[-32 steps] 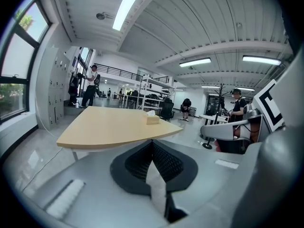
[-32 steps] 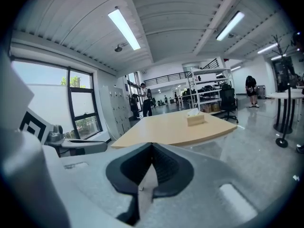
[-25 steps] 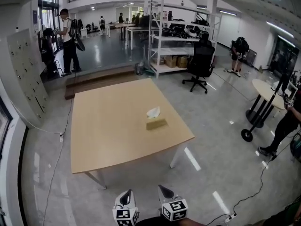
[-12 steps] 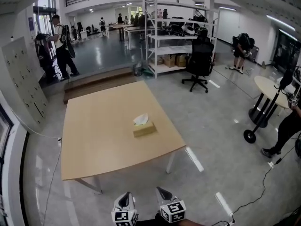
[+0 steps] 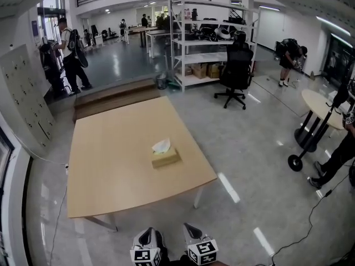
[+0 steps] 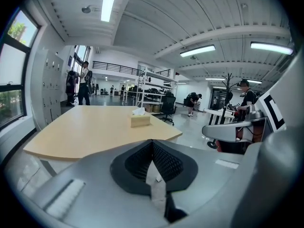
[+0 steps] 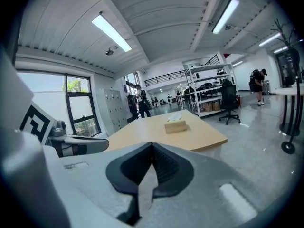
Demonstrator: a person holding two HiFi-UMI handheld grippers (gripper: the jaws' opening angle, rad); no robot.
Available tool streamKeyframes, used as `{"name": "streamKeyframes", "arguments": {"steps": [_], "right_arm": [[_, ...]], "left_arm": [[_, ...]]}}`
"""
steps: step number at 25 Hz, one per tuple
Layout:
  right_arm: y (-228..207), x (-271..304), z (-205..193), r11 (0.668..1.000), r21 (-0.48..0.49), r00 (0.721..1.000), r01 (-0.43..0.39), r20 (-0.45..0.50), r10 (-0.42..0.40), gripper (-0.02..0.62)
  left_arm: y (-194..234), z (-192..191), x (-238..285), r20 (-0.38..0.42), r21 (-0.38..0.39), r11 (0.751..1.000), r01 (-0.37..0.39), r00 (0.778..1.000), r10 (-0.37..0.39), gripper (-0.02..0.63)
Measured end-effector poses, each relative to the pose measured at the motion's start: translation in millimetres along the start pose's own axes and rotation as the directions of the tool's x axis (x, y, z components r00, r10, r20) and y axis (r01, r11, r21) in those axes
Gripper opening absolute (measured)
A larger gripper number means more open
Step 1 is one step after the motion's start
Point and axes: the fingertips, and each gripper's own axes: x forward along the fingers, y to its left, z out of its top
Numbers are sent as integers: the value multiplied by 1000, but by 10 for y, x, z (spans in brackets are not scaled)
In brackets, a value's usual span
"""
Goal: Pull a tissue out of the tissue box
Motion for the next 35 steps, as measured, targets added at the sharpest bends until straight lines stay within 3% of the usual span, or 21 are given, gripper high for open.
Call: {"name": "streamKeyframes", "arguments": {"steps": [7,18,28,35], "right_arm": [[-380,163,109,996,2,996,86,-10,-86,-9],[-603,974,561,985,-32,985,171,-31,-172,-9],[-564,1813,1024,979,-80,981,190,-31,-193,-9],[-598,2112,1148,976,-107,981,192,-12,-194,-9]], "left_arm": [[-119,162,530,-4,10,996,86,996,-86,18],[286,647,1498,-6,-12,982,191,982,-191,18],[972,1069,2022,39,-9,981,193,981,-192,18],[1256,1112,2177,66,-7,986,169,984,-168,18]]}}
